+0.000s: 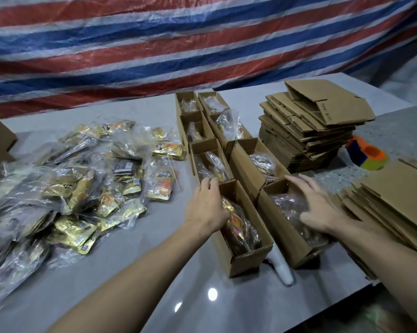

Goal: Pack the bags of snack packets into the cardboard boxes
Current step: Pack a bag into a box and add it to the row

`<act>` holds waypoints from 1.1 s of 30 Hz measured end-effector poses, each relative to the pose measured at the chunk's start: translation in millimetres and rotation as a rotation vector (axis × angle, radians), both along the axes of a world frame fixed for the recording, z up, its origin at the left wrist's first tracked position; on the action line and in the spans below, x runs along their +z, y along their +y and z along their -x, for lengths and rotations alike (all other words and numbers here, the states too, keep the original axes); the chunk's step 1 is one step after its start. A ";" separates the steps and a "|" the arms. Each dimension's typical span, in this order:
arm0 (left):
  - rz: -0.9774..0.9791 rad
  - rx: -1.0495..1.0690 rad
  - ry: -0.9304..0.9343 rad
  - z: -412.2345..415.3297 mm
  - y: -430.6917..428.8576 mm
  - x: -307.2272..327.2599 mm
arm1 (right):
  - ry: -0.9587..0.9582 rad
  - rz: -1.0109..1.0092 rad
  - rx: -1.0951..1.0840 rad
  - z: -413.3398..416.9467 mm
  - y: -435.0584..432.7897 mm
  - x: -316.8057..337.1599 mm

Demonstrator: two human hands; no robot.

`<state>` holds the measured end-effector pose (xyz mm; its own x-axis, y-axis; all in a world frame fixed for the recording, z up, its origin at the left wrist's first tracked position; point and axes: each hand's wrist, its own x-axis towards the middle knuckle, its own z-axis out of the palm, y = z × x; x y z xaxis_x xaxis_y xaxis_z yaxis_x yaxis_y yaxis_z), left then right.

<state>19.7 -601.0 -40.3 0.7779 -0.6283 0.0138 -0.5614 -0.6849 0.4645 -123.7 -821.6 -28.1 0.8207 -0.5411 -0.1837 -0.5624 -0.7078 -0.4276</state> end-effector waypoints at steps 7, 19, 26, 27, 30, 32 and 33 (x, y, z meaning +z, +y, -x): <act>-0.079 0.050 0.089 -23.9 -17.6 -14.4 | 0.312 0.064 0.080 -62.5 -13.2 -8.0; 0.125 0.033 0.018 -36.5 -35.0 -30.9 | 0.081 0.343 0.089 -83.0 -2.1 -33.7; 0.114 0.080 0.021 -34.4 -40.8 -31.0 | 0.065 0.230 0.076 -82.7 -14.1 -33.7; 0.116 0.087 0.024 -34.2 -41.3 -30.3 | 0.062 0.219 0.070 -82.5 -14.8 -33.6; 0.116 0.107 0.024 -33.2 -40.9 -29.7 | 0.042 0.189 0.041 -81.1 -13.9 -34.9; 0.117 0.110 0.030 -33.0 -39.6 -29.9 | 0.030 0.175 0.034 -80.8 -12.0 -36.4; 0.116 0.112 0.036 -33.1 -38.9 -29.3 | 0.025 0.158 0.026 -81.4 -11.3 -35.8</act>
<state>52.9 -639.9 -69.6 0.8445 -0.5331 0.0520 -0.4657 -0.6830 0.5627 -42.3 -832.8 -63.9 0.8308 -0.5439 -0.1186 -0.5524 -0.7794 -0.2957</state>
